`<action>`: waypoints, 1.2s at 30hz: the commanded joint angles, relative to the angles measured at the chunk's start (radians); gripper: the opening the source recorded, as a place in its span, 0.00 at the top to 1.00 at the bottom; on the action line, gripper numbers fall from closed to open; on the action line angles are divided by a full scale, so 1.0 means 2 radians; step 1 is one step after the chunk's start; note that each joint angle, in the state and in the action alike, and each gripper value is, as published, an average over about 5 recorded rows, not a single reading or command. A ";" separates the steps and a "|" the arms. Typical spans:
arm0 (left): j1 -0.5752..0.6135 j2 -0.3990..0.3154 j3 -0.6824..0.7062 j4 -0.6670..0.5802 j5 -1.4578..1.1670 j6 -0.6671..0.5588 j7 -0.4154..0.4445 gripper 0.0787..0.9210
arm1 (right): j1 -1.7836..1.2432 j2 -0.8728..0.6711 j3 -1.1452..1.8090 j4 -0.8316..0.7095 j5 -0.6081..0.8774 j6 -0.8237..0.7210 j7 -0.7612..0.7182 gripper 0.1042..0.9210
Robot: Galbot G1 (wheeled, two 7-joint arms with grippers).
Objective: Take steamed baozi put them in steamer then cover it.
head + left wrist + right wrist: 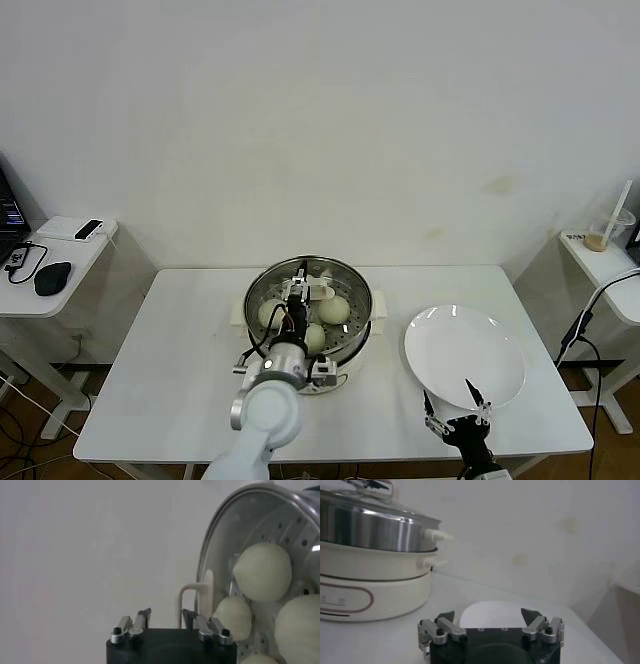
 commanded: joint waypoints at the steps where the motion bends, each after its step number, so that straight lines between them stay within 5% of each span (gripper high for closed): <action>1: 0.092 0.059 -0.023 -0.113 -0.096 -0.032 -0.043 0.25 | -0.001 -0.002 0.000 0.000 0.000 0.001 0.000 0.12; 6: 0.177 0.080 -0.078 -0.163 -0.227 -0.073 -0.098 0.14 | -0.003 -0.008 0.002 -0.003 0.004 0.009 0.000 0.12; 14: 0.289 0.079 -0.228 -0.179 -0.684 -0.174 -0.226 0.12 | -0.012 -0.030 0.004 0.001 0.020 0.016 0.000 0.12; 21: 0.365 0.086 -0.270 -0.167 -0.849 -0.197 -0.219 0.12 | -0.018 -0.038 0.004 0.010 0.042 0.015 -0.002 0.12; 36: 0.406 0.076 -0.264 -0.122 -0.876 -0.231 -0.224 0.12 | -0.080 -0.076 -0.006 0.075 0.147 -0.028 0.005 0.12</action>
